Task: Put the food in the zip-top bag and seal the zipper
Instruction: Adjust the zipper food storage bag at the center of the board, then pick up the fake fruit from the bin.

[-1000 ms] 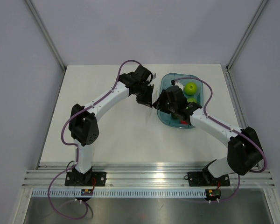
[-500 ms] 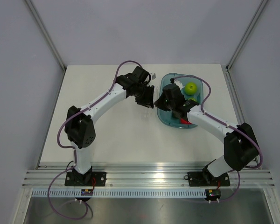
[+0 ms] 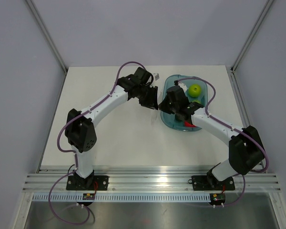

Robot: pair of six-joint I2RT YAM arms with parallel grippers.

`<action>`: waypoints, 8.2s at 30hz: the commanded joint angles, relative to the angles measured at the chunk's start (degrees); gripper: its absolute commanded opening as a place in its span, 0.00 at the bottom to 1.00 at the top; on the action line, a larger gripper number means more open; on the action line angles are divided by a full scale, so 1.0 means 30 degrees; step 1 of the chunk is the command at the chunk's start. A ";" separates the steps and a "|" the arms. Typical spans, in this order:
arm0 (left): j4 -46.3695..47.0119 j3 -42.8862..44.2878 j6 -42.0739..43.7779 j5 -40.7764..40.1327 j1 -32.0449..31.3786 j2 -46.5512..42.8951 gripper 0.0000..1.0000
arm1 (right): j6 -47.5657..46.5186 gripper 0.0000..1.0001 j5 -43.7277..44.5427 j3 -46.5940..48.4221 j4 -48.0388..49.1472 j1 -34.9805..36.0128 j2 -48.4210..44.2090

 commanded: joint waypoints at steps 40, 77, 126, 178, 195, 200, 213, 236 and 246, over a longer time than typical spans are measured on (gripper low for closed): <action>-0.3574 0.3876 0.0886 -0.2401 0.0400 0.0173 0.00 | -0.0248 0.00 0.3118 0.5754 -0.6729 -0.0250 0.4513; -0.3423 0.3900 0.0710 -0.2565 0.0136 0.2194 0.00 | 0.0252 0.40 0.1857 0.3145 -0.4939 -0.0309 0.1293; -0.3045 0.3433 0.0740 -0.2800 0.0923 0.1259 0.00 | -0.1009 0.00 -0.0279 0.3412 -0.2421 0.0277 0.2204; 0.1118 -0.0316 -0.1578 0.1473 0.3242 -0.0707 0.00 | -0.3292 0.00 -0.1073 0.3495 -0.2683 0.0512 0.2258; 0.0618 -0.0405 -0.1546 0.0072 0.1513 0.0056 0.00 | -0.2619 0.31 -0.0576 0.6104 -0.3972 -0.0573 0.3138; 0.0385 0.0150 -0.1604 -0.0219 0.1454 0.0349 0.00 | -0.2474 0.37 -0.0519 0.5405 -0.3943 -0.0573 0.1999; -0.2135 0.3695 -0.0696 -0.3764 0.1103 0.2340 0.00 | -0.1653 0.64 0.0598 0.1270 -0.4963 -0.3177 -0.1698; -0.3103 0.5455 -0.0345 -0.6461 0.0165 0.3279 0.00 | -0.1008 0.71 -0.0517 0.4286 -0.7106 -0.5904 0.5509; -0.3103 0.5455 -0.0286 -0.6403 0.0165 0.3220 0.00 | -0.1593 0.55 -0.1102 0.4668 -0.6813 -0.5934 0.6213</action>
